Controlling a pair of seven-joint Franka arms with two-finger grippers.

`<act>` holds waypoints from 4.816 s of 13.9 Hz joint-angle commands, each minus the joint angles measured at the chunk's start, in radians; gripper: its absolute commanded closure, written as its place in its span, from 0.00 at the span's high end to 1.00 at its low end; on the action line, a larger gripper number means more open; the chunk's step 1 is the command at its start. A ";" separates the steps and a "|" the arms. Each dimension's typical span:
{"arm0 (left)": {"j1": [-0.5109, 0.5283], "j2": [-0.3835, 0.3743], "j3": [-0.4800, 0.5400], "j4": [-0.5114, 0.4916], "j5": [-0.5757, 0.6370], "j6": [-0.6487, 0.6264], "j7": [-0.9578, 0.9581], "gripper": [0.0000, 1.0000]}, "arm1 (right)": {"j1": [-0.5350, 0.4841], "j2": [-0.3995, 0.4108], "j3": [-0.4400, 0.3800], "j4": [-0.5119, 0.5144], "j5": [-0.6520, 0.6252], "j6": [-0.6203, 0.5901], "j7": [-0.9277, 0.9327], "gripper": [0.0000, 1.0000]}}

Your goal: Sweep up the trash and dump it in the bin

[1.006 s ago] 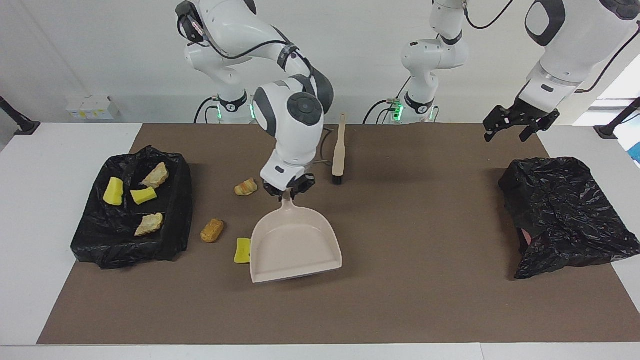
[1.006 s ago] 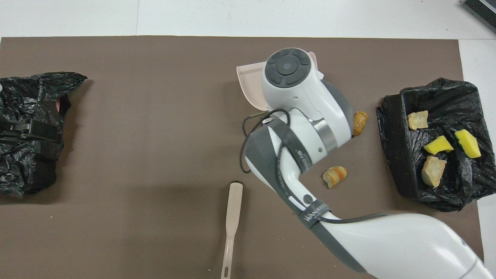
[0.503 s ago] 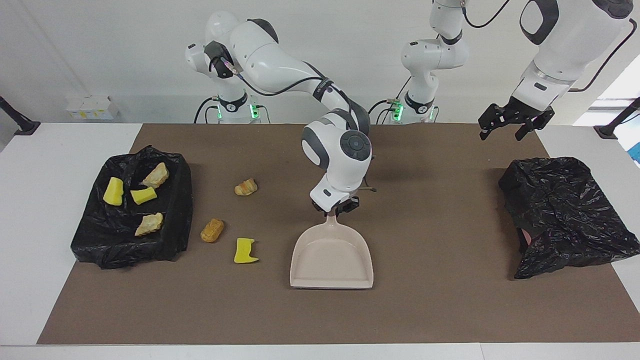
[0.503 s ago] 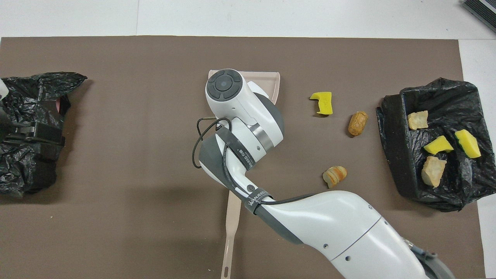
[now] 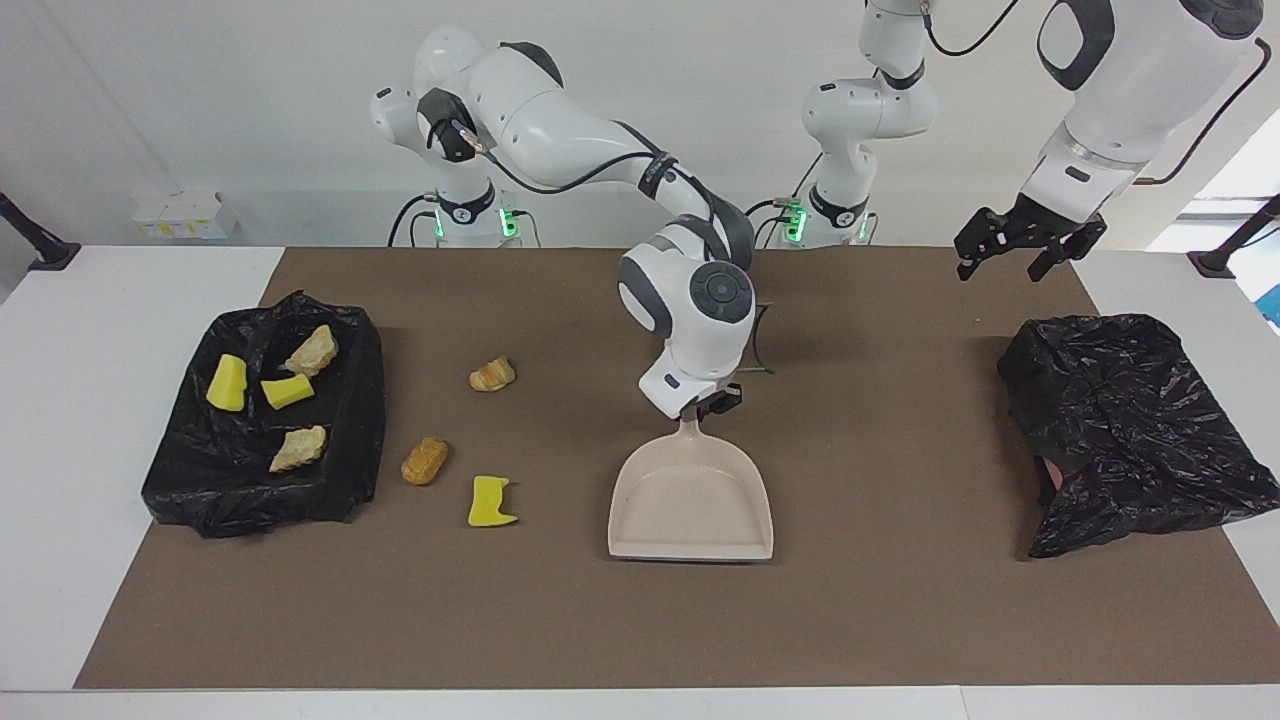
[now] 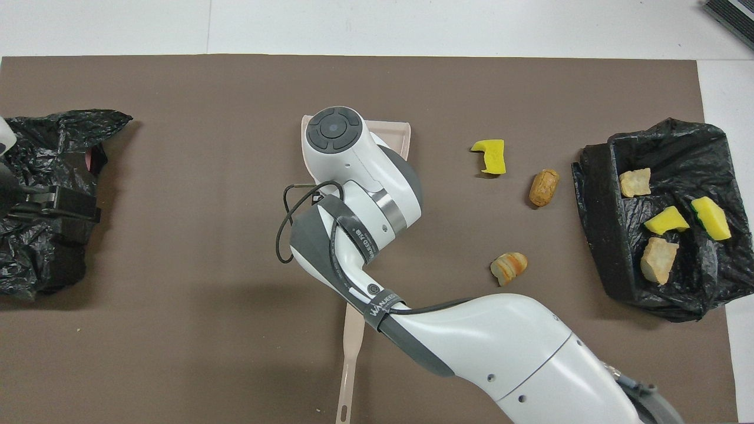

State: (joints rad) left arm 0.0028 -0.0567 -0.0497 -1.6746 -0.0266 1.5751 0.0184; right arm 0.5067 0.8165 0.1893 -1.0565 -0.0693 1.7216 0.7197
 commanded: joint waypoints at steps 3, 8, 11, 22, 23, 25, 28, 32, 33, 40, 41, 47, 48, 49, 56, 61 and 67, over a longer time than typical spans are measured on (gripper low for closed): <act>-0.020 -0.029 0.011 -0.033 0.017 0.006 -0.002 1.00 | 0.020 -0.003 -0.001 0.015 -0.019 -0.056 0.000 0.24; -0.050 -0.022 0.011 -0.033 0.017 0.016 -0.006 1.00 | 0.023 -0.115 0.001 -0.026 -0.023 -0.057 0.009 0.62; -0.058 -0.015 0.011 -0.034 0.017 0.019 -0.005 1.00 | 0.024 -0.213 0.007 -0.127 -0.018 -0.063 0.018 0.74; -0.216 0.081 0.011 -0.079 0.019 0.210 -0.035 1.00 | 0.111 -0.741 0.010 -0.935 0.244 0.238 0.224 1.00; -0.245 0.101 0.011 -0.079 0.017 0.232 -0.081 1.00 | 0.124 -0.781 0.010 -1.003 0.270 0.278 0.225 1.00; -0.303 0.141 0.011 -0.079 0.014 0.272 -0.152 1.00 | 0.170 -0.789 0.010 -1.056 0.273 0.292 0.263 1.00; -0.391 0.202 0.011 -0.080 0.011 0.333 -0.263 1.00 | 0.237 -0.801 0.012 -1.132 0.275 0.351 0.398 1.00; -0.492 0.277 0.011 -0.085 0.011 0.437 -0.412 1.00 | 0.294 -0.813 0.013 -1.203 0.315 0.450 0.449 1.00; -0.516 0.291 0.011 -0.086 0.011 0.454 -0.441 1.00 | 0.294 -0.809 0.013 -1.203 0.318 0.461 0.457 1.00; -0.587 0.350 0.010 -0.154 0.016 0.574 -0.568 1.00 | 0.294 -0.813 0.013 -1.253 0.345 0.557 0.512 0.57; -0.602 0.371 0.010 -0.158 0.011 0.583 -0.581 1.00 | 0.294 -0.816 0.013 -1.264 0.345 0.570 0.514 0.40; -0.618 0.387 0.011 -0.140 0.008 0.580 -0.612 0.43 | 0.306 -0.871 0.009 -1.268 0.335 0.544 0.521 0.00; -0.616 0.387 0.011 -0.139 0.008 0.579 -0.612 0.16 | 0.282 -0.910 0.009 -1.269 0.335 0.486 0.511 0.00; -0.612 0.385 0.011 -0.139 0.008 0.579 -0.609 0.00 | 0.250 -0.940 0.009 -1.271 0.324 0.417 0.501 0.00; -0.561 0.336 0.024 -0.131 0.010 0.513 -0.409 0.00 | 0.005 -1.148 0.007 -1.452 0.290 0.219 0.342 0.00; -0.526 0.298 0.024 -0.145 0.008 0.438 0.013 0.00 | -0.178 -1.165 0.009 -1.455 0.100 0.087 0.201 0.00; -0.483 0.268 0.024 -0.200 0.005 0.405 0.614 0.00 | -0.347 -1.094 0.013 -1.478 0.100 0.128 -0.039 0.00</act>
State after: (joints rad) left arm -0.4843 0.2610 -0.0211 -1.8206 -0.0263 1.9803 0.4835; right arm 0.1974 -0.3133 0.1879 -2.5258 0.0469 1.8202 0.7281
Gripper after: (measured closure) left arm 0.683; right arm 0.731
